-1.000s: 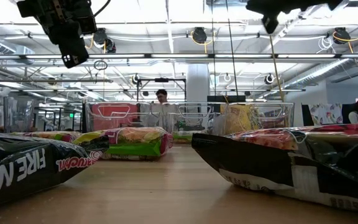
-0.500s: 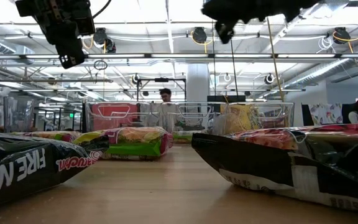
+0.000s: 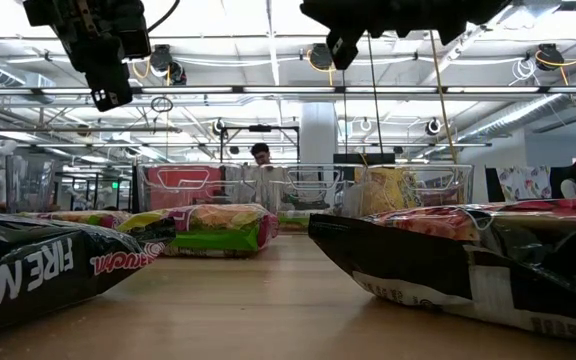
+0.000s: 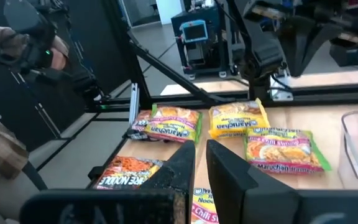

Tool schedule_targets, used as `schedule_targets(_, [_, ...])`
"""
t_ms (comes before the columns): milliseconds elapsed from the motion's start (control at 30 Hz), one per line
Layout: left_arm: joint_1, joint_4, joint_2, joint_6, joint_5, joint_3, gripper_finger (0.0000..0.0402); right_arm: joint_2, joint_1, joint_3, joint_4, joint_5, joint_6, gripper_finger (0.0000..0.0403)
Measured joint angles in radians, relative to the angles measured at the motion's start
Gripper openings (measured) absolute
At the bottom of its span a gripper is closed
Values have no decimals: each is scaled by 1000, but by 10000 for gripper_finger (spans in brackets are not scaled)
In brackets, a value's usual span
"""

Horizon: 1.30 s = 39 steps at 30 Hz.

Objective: Sort Maruchan noodles
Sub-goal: Put the green noodle pack into the center transparent bin

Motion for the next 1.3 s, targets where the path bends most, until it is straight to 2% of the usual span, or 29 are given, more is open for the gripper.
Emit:
schedule_targets(200, [-15,-7,0,-72,-3,0,8,-18,0,0,-2,0,-8,38])
schedule_targets(333, [-59,-11,4,-135,1,0,10,-18,0,0,-3,0,-8,38])
schedule_targets(467, [-124,-42,22,-176,3,0,30,-18,0,0,-4,0,-8,38])
schedule_targets(633, [-224,-149,57,-179,3,0,56,-18,0,0,-4,0,-8,38])
schedule_targets(800, [-314,-261,83,-174,4,0,56,-18,0,0,-4,0,-8,38])
schedule_targets(1067, [-444,-235,140,-159,6,-4,56,-18,0,0,-5,-1,-8,38])
schedule_targets(1300, [-572,-201,210,-55,6,-87,56,-18,0,0,-6,-3,-7,38])
